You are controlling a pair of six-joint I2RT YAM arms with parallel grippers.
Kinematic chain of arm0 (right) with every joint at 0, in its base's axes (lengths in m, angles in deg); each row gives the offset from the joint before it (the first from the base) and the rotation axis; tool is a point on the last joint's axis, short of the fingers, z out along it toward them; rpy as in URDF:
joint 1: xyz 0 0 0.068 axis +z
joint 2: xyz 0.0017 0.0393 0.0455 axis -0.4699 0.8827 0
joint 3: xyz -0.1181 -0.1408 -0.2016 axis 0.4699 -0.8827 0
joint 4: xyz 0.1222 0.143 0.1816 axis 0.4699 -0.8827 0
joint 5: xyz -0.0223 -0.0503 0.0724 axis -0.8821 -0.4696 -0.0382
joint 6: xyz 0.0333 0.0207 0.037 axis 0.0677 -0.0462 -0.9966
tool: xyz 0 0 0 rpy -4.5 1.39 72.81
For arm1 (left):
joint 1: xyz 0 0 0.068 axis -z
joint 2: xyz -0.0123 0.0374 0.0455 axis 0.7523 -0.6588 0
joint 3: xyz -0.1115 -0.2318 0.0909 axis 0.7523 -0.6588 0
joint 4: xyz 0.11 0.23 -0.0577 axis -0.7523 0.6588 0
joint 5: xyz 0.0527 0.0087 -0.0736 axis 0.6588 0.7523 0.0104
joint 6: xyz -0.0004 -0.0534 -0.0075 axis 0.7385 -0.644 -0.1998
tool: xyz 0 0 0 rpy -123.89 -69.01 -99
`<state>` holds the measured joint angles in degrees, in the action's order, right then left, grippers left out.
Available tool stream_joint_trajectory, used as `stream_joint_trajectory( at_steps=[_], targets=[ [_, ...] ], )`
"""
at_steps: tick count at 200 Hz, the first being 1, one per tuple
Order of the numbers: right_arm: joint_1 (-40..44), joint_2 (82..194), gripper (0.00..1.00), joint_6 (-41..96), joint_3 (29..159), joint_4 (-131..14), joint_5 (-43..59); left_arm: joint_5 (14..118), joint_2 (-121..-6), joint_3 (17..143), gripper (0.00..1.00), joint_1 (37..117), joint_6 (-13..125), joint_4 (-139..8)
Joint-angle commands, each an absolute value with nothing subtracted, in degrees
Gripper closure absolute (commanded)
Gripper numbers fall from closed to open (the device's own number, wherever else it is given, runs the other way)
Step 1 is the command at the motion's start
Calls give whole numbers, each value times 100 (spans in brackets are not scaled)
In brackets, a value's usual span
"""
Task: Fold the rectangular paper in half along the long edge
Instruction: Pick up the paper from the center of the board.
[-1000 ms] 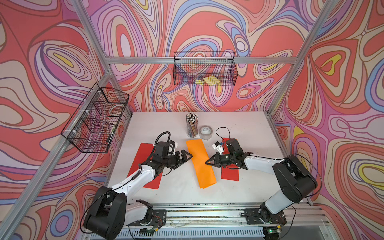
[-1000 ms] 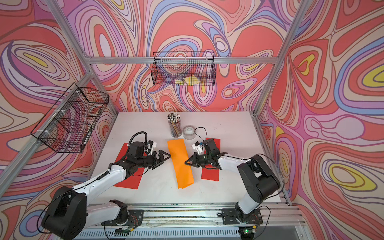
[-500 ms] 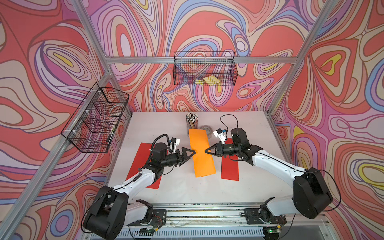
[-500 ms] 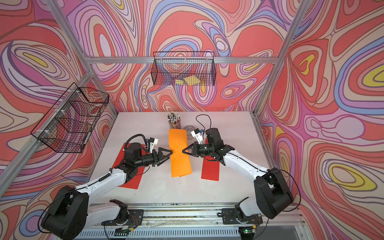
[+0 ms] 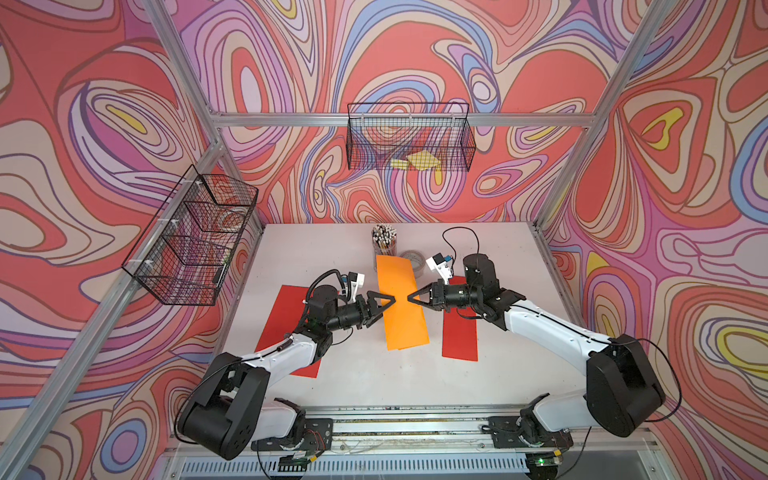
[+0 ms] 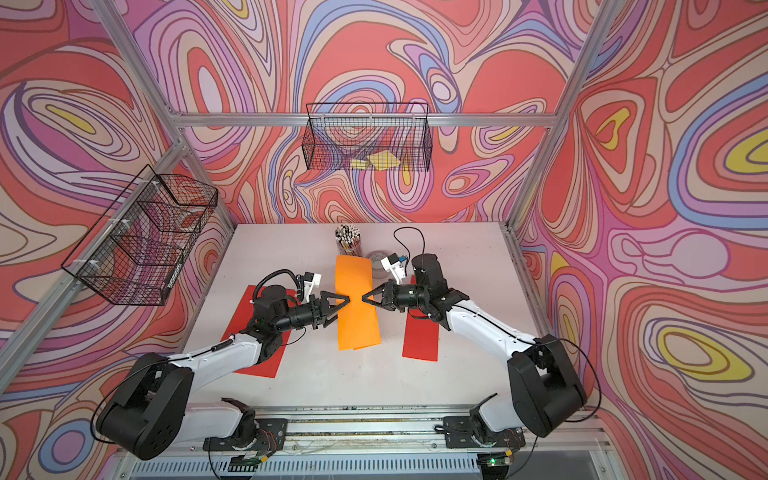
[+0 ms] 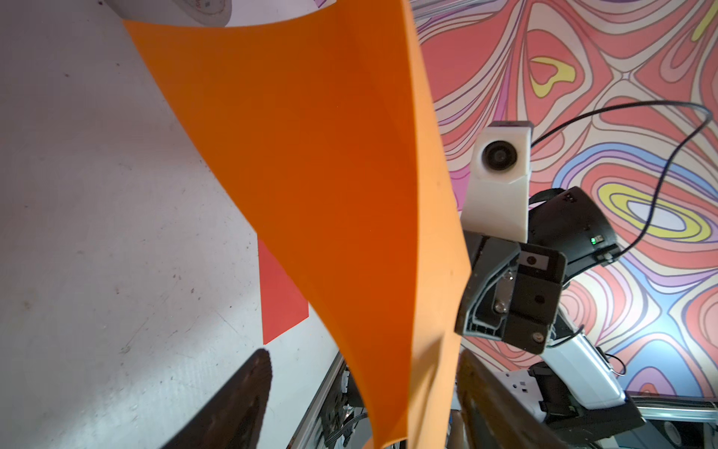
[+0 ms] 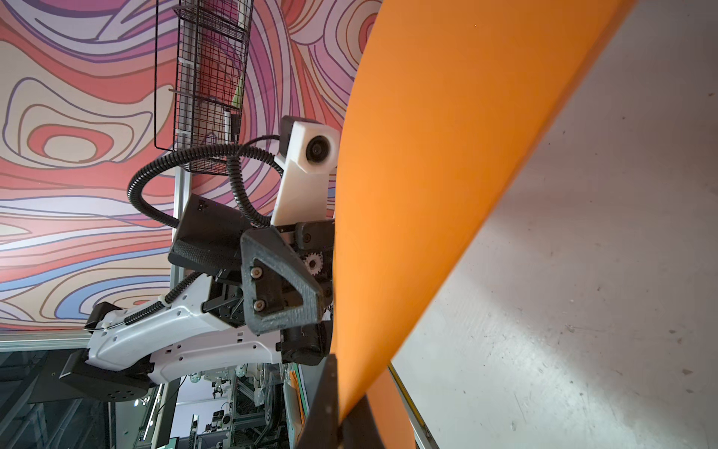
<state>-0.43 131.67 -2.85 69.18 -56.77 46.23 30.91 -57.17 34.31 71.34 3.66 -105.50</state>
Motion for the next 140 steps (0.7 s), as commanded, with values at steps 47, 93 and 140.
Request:
stream_joint_trajectory(
  at_steps=[47, 93, 140],
  targets=[
    [-43, 13005, 100, -90, 6708, -5957, 4537, 3027, -5879, 3577, 60, 7169, 96, -11177],
    [-113, 12925, 100, 31, 6598, -6129, 4523, 3234, -5286, 3968, 69, 7168, 923, -9411],
    [-113, 12941, 100, 62, 6578, -6136, 4545, 3269, -5227, 4053, 76, 7171, 1018, -9116]
  ],
)
